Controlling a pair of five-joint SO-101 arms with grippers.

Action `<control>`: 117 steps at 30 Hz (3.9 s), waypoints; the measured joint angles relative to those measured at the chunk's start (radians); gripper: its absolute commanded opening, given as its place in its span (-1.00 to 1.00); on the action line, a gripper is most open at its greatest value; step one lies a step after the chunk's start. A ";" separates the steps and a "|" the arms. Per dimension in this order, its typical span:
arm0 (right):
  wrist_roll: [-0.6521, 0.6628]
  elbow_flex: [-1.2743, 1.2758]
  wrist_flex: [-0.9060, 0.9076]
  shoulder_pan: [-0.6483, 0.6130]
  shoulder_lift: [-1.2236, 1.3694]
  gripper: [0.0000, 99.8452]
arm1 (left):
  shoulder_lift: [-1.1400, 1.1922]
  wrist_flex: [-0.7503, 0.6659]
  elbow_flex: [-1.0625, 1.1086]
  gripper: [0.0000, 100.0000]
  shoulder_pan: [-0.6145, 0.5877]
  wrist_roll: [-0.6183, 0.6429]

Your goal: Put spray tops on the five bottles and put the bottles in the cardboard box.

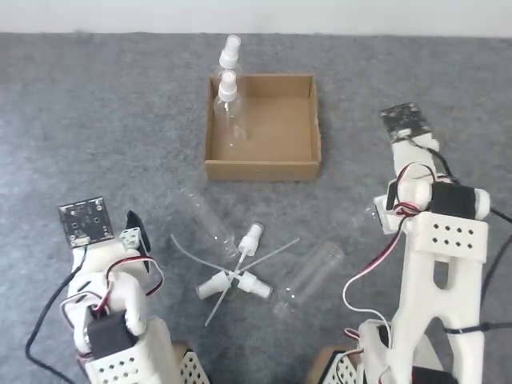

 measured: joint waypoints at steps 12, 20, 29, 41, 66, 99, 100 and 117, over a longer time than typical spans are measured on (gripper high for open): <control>0.528 0.000 0.000 -0.012 0.000 -0.52 | 0.000 0.000 0.000 -0.73 0.000 0.000; 0.839 0.000 0.000 -0.037 0.035 -0.51 | 0.000 0.000 0.000 -0.73 0.000 0.000; 0.982 0.000 -0.035 -0.038 0.224 -0.28 | 0.000 0.000 0.000 -0.73 0.000 0.000; 1.053 0.000 -0.124 -0.068 0.430 -0.38 | 0.000 0.000 0.000 -0.73 0.000 0.000; 1.003 -0.002 -0.327 -0.069 0.626 -0.74 | 0.000 0.000 0.000 -0.73 0.000 0.000; 0.485 -0.002 -0.331 -0.147 0.626 -0.27 | 0.000 0.000 0.000 -0.73 0.000 0.000; 0.505 -0.002 -0.328 -0.147 0.626 -0.27 | 0.000 0.000 0.000 -0.73 0.000 0.000; 0.755 -0.025 -0.247 -0.112 0.626 -0.27 | 0.000 0.000 0.000 -0.73 0.000 0.000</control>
